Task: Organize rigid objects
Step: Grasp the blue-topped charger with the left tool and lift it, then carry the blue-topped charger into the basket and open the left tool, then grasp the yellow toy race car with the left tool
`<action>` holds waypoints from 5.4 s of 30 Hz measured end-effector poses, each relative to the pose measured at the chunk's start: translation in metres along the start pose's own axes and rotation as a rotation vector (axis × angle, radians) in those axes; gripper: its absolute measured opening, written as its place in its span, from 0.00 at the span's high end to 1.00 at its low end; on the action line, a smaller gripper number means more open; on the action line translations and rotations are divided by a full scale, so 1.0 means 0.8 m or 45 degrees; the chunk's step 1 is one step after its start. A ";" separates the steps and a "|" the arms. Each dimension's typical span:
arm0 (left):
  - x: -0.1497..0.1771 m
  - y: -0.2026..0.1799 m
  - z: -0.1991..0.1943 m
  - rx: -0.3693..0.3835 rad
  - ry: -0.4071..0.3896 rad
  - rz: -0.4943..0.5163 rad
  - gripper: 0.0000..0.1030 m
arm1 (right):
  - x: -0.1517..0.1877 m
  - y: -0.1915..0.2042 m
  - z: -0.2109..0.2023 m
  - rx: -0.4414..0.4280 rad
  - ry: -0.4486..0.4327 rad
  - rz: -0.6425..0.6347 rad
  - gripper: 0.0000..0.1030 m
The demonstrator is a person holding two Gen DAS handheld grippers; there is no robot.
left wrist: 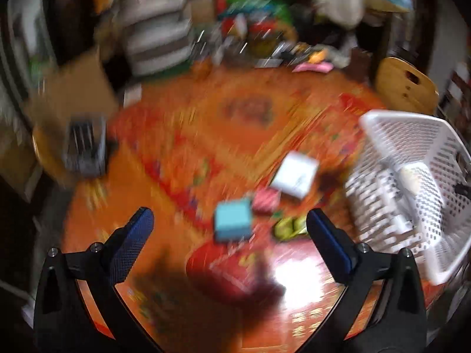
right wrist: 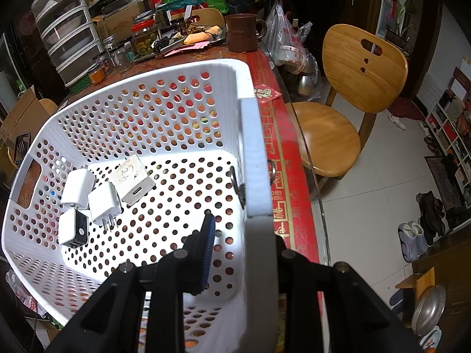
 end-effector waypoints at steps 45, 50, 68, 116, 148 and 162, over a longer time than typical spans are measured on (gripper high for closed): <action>-0.009 -0.035 -0.033 -0.129 -0.235 0.112 0.62 | -0.002 0.003 0.000 -0.016 -0.004 -0.014 0.76; -0.028 -0.091 -0.071 -0.082 -0.294 0.227 0.62 | -0.002 0.003 0.000 -0.022 -0.008 -0.014 0.76; -0.054 -0.303 -0.047 0.148 -0.154 0.597 0.62 | -0.001 0.002 0.000 -0.018 -0.005 -0.014 0.76; -0.046 -0.067 -0.058 0.054 -0.211 0.105 0.01 | 0.000 0.000 0.000 -0.019 -0.007 -0.013 0.76; 0.061 -0.109 0.100 0.078 0.085 0.137 0.01 | 0.001 -0.001 0.000 -0.017 -0.007 -0.011 0.75; 0.059 -0.115 0.105 0.135 0.093 0.115 0.37 | 0.001 0.000 0.000 -0.018 -0.007 -0.012 0.75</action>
Point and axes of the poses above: each gripper's, at about its wrist camera, not at the fingertips, and z roughly the way its jaws point, y to its left, x to its underside, the point moved 4 cm from there along z, roughly the way its jaws point, and after that the axes turned 10 degrees about -y, right-handed, at the moved point
